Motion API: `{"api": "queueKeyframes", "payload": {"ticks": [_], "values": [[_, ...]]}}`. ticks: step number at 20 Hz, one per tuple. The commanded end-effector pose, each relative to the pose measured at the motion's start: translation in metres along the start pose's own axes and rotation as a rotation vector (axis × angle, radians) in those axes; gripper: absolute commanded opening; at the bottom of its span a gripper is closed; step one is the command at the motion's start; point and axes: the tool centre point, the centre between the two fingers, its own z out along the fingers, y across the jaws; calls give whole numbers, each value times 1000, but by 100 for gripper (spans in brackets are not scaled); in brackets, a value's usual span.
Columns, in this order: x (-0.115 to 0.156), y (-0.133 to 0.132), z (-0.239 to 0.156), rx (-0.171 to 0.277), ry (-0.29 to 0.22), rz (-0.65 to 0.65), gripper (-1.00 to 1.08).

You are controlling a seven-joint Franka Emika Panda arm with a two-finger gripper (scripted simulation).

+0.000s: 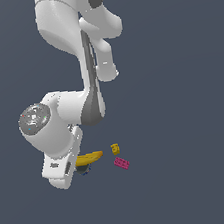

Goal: Pick up a designated object from a clutter of objects.

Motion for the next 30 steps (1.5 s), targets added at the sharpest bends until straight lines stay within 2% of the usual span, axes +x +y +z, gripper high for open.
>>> {"api": "queueKeyframes", "payload": {"ticks": [1, 20, 25, 30], "values": [[-2, -4, -26, -4, 0, 0, -100], [-18, -45, -246, -3, 0, 0, -100], [-21, -50, -286, -3, 0, 0, -100], [-23, -53, -310, -3, 0, 0, -100]]}}
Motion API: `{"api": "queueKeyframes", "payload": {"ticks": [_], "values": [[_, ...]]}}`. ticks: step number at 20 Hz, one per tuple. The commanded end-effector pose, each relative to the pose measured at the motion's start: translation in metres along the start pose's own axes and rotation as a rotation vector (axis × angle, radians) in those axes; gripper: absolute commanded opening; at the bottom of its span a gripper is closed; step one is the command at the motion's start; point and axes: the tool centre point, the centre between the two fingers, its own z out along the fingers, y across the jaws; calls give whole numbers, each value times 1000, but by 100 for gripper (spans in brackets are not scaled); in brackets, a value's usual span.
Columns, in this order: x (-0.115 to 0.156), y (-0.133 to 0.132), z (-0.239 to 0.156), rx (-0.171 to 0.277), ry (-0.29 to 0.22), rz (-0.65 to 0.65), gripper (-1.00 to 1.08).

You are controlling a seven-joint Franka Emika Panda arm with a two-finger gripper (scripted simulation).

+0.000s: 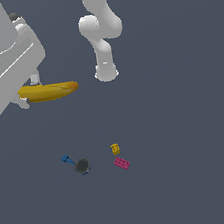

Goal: Pick up a designated object from a clutter of objects.

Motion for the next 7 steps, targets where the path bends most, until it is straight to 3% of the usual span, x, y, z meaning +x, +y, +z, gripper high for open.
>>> {"api": "queueKeyframes", "payload": {"ticks": [1, 7], "values": [[-1, -1, -11, -1, 0, 0, -100], [-2, -1, -17, -1, 0, 0, -100]]}}
